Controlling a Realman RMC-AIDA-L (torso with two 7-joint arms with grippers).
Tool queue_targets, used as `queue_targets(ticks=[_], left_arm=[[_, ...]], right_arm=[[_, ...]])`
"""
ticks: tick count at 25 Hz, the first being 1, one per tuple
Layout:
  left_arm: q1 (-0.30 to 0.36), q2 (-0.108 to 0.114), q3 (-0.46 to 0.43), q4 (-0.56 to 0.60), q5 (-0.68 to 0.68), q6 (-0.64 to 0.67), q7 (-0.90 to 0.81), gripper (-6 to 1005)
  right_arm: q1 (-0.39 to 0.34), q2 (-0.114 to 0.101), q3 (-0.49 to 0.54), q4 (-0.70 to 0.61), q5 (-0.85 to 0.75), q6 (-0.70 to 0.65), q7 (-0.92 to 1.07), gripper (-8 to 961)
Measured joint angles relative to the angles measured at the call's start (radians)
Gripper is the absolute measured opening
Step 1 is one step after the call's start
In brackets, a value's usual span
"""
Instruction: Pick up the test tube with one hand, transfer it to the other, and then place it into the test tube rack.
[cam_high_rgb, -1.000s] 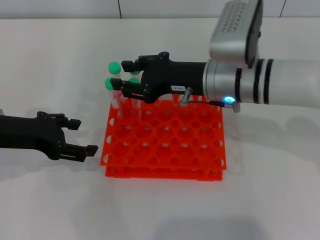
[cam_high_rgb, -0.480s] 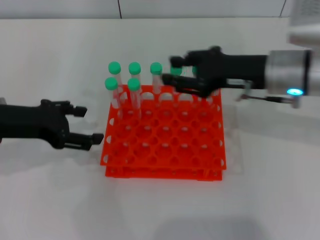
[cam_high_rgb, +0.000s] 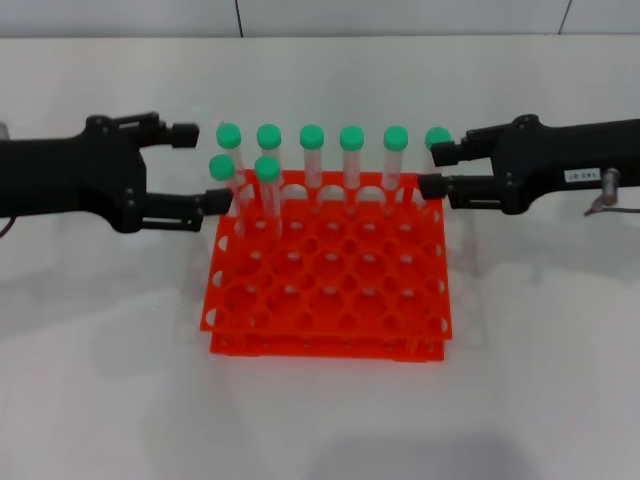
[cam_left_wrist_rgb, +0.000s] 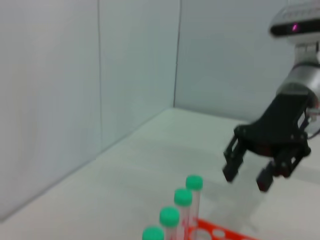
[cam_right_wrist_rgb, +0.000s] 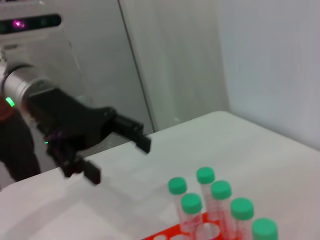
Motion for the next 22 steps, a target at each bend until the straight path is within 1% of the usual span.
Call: queue_targets(ticks=[2, 7, 12, 22], left_arm=[[-0.005, -0.003, 0.000, -0.001, -0.016, 0.002, 0.016, 887], [-0.008, -0.010, 0.005, -0.007, -0.021, 0.005, 0.038, 888], [-0.010, -0.011, 0.007, -0.028, -0.029, 0.004, 0.053, 888], [-0.016, -0.012, 0.008, -0.047, -0.041, 0.004, 0.060, 887]], right_arm=[[0.000, -0.003, 0.001, -0.003, -0.010, -0.011, 0.002, 468], [0.002, -0.004, 0.002, -0.006, -0.024, -0.008, 0.003, 468], [0.001, -0.004, 0.012, -0.006, -0.025, 0.016, -0.001, 467], [-0.001, 0.003, 0.018, -0.002, -0.031, 0.059, -0.005, 468]])
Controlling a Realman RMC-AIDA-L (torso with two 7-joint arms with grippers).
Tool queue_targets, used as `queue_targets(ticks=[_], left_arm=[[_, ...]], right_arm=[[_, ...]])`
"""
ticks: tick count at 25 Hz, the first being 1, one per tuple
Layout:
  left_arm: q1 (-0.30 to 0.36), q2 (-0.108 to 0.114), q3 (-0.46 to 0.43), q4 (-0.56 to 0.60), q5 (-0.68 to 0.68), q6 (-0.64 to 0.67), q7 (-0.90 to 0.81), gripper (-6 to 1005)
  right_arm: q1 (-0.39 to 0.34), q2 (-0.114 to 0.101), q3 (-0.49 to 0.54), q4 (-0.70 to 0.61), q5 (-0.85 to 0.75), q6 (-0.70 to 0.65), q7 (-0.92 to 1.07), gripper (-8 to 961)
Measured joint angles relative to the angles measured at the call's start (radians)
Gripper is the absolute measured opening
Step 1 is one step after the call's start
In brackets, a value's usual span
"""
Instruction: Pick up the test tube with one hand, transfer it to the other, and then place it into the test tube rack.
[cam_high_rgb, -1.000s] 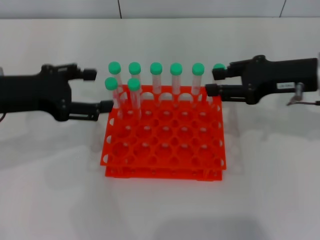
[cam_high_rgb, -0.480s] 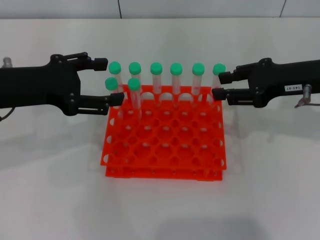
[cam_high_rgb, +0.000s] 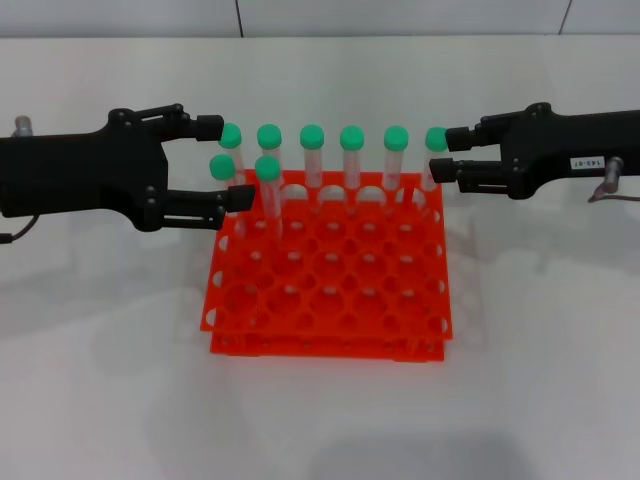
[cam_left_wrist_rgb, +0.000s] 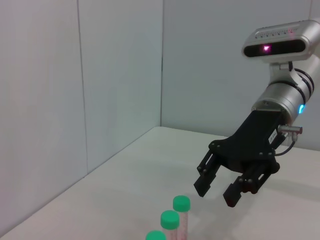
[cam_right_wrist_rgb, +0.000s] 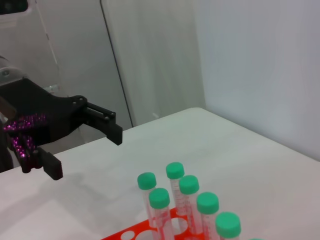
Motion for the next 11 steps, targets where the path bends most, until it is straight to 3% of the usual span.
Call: queue_targets(ticks=[11], left_arm=[[0.001, 0.000, 0.000, -0.010, 0.006, -0.006, -0.001, 887]], right_arm=[[0.000, 0.006, 0.002, -0.004, -0.002, 0.005, -0.007, 468]])
